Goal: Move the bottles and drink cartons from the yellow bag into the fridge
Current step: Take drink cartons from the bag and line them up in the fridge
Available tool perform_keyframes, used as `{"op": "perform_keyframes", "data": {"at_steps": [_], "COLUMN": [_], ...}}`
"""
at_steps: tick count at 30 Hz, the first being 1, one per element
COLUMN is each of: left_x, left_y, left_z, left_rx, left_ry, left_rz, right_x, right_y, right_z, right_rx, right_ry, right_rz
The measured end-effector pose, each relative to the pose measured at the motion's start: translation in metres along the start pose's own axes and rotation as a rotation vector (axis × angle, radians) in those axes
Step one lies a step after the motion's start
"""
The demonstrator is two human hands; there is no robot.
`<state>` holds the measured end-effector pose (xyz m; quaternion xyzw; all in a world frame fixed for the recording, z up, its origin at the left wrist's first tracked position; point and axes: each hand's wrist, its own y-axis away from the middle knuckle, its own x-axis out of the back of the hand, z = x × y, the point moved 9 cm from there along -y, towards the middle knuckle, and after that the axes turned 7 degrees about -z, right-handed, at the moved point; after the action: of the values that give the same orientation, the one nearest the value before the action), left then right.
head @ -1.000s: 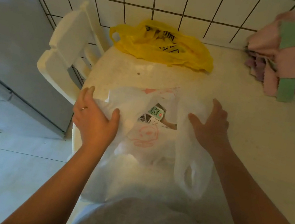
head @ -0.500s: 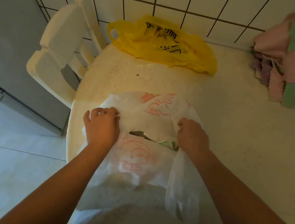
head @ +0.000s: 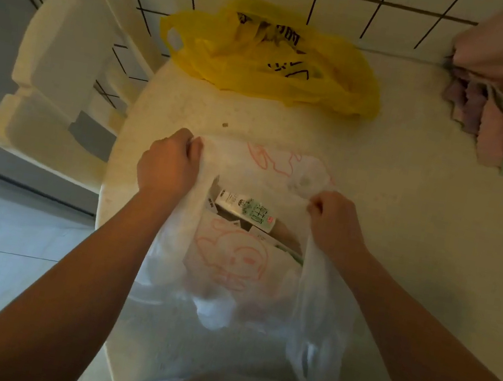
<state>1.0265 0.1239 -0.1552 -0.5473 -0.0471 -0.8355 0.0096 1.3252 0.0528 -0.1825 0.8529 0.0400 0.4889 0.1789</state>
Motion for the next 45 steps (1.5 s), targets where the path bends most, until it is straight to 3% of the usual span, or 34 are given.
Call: {"op": "perform_keyframes", "data": {"at_steps": [5, 13, 17, 19, 22, 23, 25, 27, 29, 33, 39, 45], "left_x": [-0.022, -0.080, -0.092, -0.081, -0.028, -0.016, -0.016, -0.032, -0.043, -0.048, -0.045, -0.043], "left_y": [-0.058, -0.116, -0.116, -0.112, -0.079, -0.062, -0.029, -0.002, 0.015, 0.031, 0.051, 0.081], "left_z": [0.001, -0.014, -0.015, -0.003, 0.039, 0.051, 0.061, 0.051, 0.027, -0.019, -0.075, -0.096], "left_rx": [0.025, 0.058, 0.074, -0.005, -0.359, -0.479, -0.593, -0.567, -0.457, -0.224, -0.068, -0.035], "left_ry": [-0.081, -0.202, -0.209, -0.206, -0.055, 0.007, 0.040, -0.112, -0.310, -0.485, -0.433, -0.321], "left_rz": [-0.102, -0.247, -0.350, -0.333, -0.111, -0.123, -0.337, -0.539, -0.609, -0.665, -0.724, -0.706], "right_x": [0.035, 0.027, 0.009, 0.011, 0.033, 0.042, 0.048, 0.033, -0.001, -0.064, -0.076, -0.060], "right_y": [-0.059, -0.145, -0.157, -0.154, -0.132, -0.117, -0.078, -0.034, 0.003, 0.041, 0.044, 0.063], "right_z": [-0.001, 0.030, 0.053, 0.050, 0.012, -0.008, -0.053, -0.088, -0.103, -0.084, -0.072, -0.074], "right_rx": [0.004, -0.123, -0.260, -0.284, -0.135, -0.028, 0.240, 0.457, 0.568, 0.474, 0.453, 0.492], "right_ry": [-0.016, 0.074, 0.054, -0.035, 0.072, 0.156, 0.222, 0.270, 0.371, 0.577, 0.722, 0.640], "right_rz": [0.179, 0.103, -0.032, -0.117, -0.132, -0.083, -0.019, -0.109, -0.285, -0.544, -0.428, -0.410]}}
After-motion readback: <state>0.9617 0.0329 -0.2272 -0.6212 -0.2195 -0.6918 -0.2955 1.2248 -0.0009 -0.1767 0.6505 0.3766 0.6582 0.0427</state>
